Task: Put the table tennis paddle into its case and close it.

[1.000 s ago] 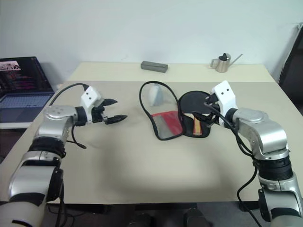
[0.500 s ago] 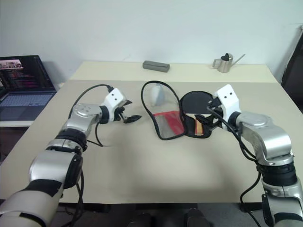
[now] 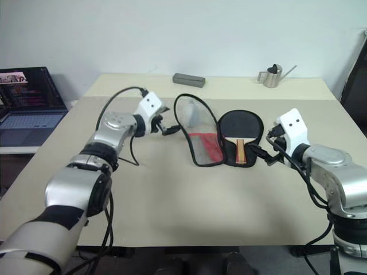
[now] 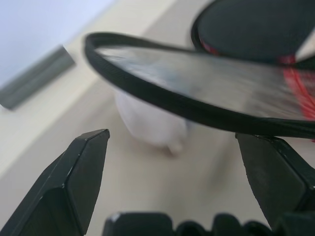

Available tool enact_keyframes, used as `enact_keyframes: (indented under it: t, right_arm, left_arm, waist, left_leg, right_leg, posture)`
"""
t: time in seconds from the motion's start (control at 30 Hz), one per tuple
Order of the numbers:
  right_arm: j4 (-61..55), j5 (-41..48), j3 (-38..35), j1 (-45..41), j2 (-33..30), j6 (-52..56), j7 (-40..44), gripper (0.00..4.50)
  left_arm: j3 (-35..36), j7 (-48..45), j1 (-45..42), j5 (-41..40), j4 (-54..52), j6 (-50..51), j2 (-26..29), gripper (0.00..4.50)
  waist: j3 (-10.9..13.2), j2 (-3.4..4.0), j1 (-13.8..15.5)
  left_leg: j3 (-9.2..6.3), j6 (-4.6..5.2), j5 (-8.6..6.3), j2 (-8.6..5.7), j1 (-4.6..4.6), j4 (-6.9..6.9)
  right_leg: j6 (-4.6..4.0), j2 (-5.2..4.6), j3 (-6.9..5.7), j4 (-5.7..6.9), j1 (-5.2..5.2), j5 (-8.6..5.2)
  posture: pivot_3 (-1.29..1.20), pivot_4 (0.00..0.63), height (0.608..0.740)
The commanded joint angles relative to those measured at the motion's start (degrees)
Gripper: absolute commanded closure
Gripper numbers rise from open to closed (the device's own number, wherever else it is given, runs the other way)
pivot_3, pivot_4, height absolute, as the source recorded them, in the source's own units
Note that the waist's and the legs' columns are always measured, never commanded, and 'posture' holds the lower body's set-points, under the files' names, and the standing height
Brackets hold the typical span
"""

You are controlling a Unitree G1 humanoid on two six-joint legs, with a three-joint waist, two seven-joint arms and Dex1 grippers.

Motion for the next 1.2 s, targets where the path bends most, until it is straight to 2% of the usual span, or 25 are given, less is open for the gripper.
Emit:
enact_keyframes:
  t: [0.03,0.33,0.67,1.2]
  right_arm:
    - [-4.48,1.84,-3.08,0.88,-0.17,0.98,-0.93,0.01]
    - [-6.9,3.62,-4.95,2.53,0.23,3.26,-3.54,0.01]
    - [-10.78,6.0,-7.53,5.03,0.29,6.55,-5.39,0.01]
    - [-17.39,9.52,-13.57,8.57,1.49,12.79,-9.26,0.01]
  left_arm:
    - [1.12,0.03,-1.28,0.02,0.37,0.37,-1.2,0.0]
    - [1.89,2.11,0.76,-0.34,0.95,1.7,-6.36,0.0]
    - [4.94,1.76,-2.48,-1.62,0.86,2.21,-12.95,0.0]
    - [3.1,-0.89,-2.89,1.23,1.24,3.04,-22.47,0.0]
  waist:
    - [0.0,-0.01,0.03]
    - [0.0,-0.01,0.07]
    - [0.01,-0.03,0.18]
    - [0.0,-0.04,0.27]
  left_leg:
    - [0.0,0.0,0.0,-0.01,0.0,0.0]
    - [-0.01,0.0,0.0,-0.01,-0.01,0.01]
    - [-0.02,0.0,0.0,-0.01,-0.04,0.02]
    - [0.0,0.01,0.01,-0.03,-0.01,0.03]
  right_leg:
    - [0.0,0.01,0.0,0.0,0.0,0.0]
    - [0.0,0.08,-0.01,0.01,0.0,0.0]
    - [0.0,0.08,-0.01,0.01,0.0,0.0]
    - [0.01,0.14,0.03,0.03,0.03,0.0]
  posture:
    - [0.0,0.15,0.74]
    - [0.0,0.15,0.74]
    - [0.0,0.15,0.74]
    - [0.0,0.15,0.74]
